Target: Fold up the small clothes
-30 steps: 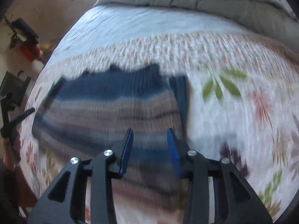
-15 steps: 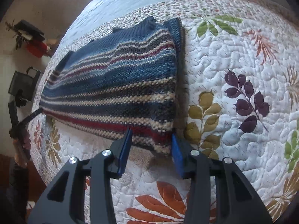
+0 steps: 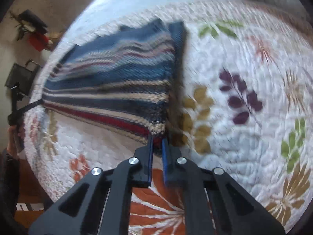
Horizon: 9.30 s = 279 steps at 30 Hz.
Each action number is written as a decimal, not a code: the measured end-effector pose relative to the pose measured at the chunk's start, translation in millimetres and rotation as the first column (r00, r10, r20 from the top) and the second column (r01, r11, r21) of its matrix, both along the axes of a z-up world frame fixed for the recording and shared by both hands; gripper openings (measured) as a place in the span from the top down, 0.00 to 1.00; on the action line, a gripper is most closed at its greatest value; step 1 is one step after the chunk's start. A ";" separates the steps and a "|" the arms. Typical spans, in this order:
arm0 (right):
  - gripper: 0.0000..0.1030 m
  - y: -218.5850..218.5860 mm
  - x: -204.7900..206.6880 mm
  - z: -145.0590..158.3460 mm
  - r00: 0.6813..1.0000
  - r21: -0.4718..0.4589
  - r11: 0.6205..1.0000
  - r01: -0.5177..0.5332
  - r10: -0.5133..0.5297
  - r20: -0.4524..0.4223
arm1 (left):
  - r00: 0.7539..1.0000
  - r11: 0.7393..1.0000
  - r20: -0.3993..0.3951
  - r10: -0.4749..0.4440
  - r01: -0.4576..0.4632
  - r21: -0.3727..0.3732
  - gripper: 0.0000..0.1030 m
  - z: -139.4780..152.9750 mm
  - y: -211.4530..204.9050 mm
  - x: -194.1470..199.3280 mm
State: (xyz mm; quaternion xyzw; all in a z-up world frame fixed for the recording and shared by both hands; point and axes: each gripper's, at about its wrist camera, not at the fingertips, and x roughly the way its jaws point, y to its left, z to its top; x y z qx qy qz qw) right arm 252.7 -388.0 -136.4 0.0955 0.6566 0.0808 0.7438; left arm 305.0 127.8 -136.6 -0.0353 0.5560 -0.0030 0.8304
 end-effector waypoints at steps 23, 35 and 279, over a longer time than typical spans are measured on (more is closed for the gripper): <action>0.35 -19.6 35.0 -34.2 0.987 0.209 0.967 0.143 -0.124 -0.101 | 0.992 0.965 -0.121 0.018 -0.049 -0.259 0.16 -23.9 0.3 25.5; 0.73 -2.7 43.7 -48.2 0.986 0.294 0.945 0.145 -0.113 -0.122 | 0.982 0.921 -0.187 -0.004 -0.070 -0.384 0.61 -34.8 -26.2 36.0; 0.62 182.5 -116.1 30.9 0.999 0.167 0.985 -0.051 0.051 0.006 | 0.963 0.861 -0.162 -0.217 0.110 -0.497 0.79 -0.5 -150.5 -71.6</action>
